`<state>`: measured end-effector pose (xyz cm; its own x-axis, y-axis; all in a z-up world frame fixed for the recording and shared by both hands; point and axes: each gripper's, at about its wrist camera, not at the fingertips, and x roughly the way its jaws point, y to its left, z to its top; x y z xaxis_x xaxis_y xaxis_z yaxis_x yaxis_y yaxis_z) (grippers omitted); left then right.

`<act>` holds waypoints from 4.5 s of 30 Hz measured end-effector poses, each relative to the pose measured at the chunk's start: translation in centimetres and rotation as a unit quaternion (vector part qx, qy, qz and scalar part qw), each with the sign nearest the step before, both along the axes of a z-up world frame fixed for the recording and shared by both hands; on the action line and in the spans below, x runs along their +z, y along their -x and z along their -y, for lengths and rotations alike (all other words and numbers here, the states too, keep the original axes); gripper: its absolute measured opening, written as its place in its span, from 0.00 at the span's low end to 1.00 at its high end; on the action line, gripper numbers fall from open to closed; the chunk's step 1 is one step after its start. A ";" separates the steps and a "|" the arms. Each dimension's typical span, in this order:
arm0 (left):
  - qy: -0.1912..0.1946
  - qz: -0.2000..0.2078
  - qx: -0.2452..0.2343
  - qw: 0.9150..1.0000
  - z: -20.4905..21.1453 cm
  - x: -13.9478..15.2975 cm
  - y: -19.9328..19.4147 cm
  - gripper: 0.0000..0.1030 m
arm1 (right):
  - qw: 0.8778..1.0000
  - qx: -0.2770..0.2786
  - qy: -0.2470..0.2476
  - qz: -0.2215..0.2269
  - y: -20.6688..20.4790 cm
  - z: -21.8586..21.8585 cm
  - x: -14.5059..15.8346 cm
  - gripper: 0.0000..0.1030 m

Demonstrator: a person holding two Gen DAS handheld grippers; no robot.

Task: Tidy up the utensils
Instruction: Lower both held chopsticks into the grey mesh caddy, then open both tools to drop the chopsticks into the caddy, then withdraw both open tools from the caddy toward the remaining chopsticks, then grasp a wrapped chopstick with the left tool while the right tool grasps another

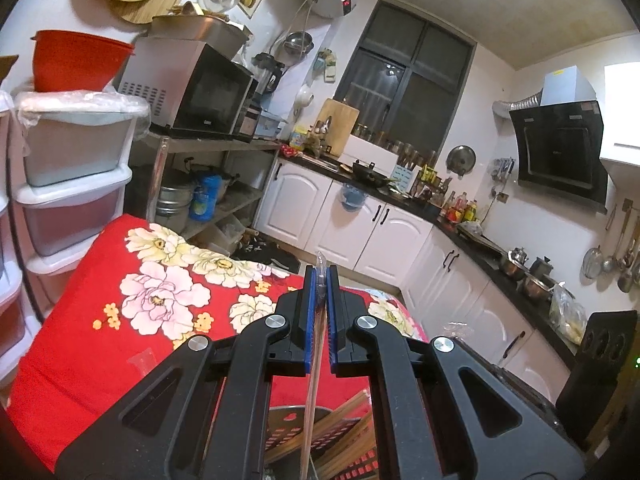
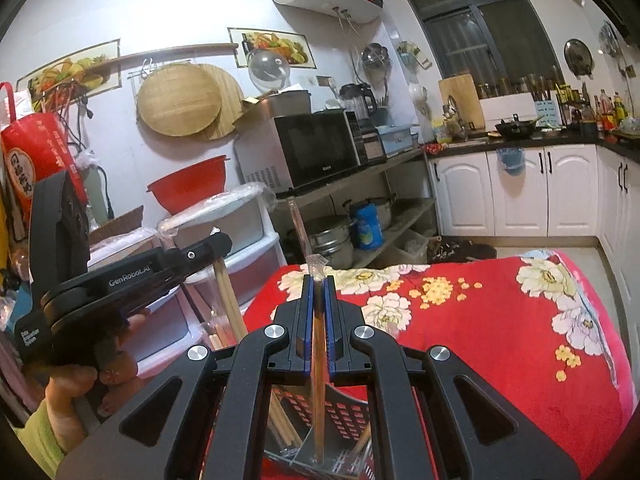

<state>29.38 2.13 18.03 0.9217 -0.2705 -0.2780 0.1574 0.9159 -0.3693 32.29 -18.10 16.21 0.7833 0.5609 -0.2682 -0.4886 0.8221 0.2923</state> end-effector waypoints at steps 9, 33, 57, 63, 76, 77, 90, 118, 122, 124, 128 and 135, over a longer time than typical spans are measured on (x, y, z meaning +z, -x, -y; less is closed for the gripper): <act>0.000 -0.013 0.001 1.000 0.1 -2.1 -0.4 0.01 | 1.000 0.001 0.008 -0.013 -0.1 0.1 -1.4 0.05; -0.009 -0.047 -0.009 0.999 0.2 -5.7 1.2 0.01 | 0.997 -0.030 0.045 -0.046 1.5 1.2 -4.7 0.05; -0.013 -0.069 -0.005 0.998 -0.8 -7.1 5.0 0.46 | 0.994 -0.054 0.049 -0.078 4.6 2.4 -6.9 0.49; -0.012 -0.068 -0.003 0.998 -1.2 -7.3 6.2 0.57 | 0.994 -0.055 0.054 -0.082 5.5 2.4 -7.4 0.57; -0.008 -0.070 -0.005 0.998 -1.9 -7.9 8.6 0.88 | 0.992 -0.059 0.064 -0.091 7.1 2.9 -8.2 0.67; -0.006 -0.071 -0.005 0.997 -1.9 -8.1 8.8 0.89 | 0.992 -0.059 0.066 -0.092 7.3 2.9 -8.3 0.68; -0.014 -0.106 -0.005 0.994 -1.7 -10.7 10.7 0.89 | 0.989 -0.062 0.081 -0.111 8.7 3.7 -9.7 0.71; -0.042 -0.212 -0.038 0.976 2.7 -18.4 11.6 0.89 | 0.965 -0.084 0.135 -0.207 11.3 7.5 -16.4 0.74; -0.046 -0.219 -0.042 0.974 3.3 -19.1 11.4 0.89 | 0.963 -0.090 0.135 -0.216 11.6 8.1 -17.0 0.74; -0.045 -0.223 -0.043 0.973 3.5 -19.3 11.2 0.89 | 0.962 -0.092 0.137 -0.219 11.7 8.3 -17.2 0.74; -0.049 -0.233 -0.046 0.970 3.9 -19.9 10.8 0.89 | 0.959 -0.097 0.137 -0.227 11.9 8.9 -17.5 0.74; -0.037 -0.262 -0.045 0.963 4.3 -21.5 9.5 0.73 | 0.957 -0.091 0.126 -0.247 12.1 9.6 -18.3 0.74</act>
<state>19.85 -2.21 -3.44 0.6235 -0.3040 -0.7203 0.0462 0.9340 -0.3542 20.17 -27.74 -2.06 0.6051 0.2962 -0.7390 -0.1840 0.9551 0.2322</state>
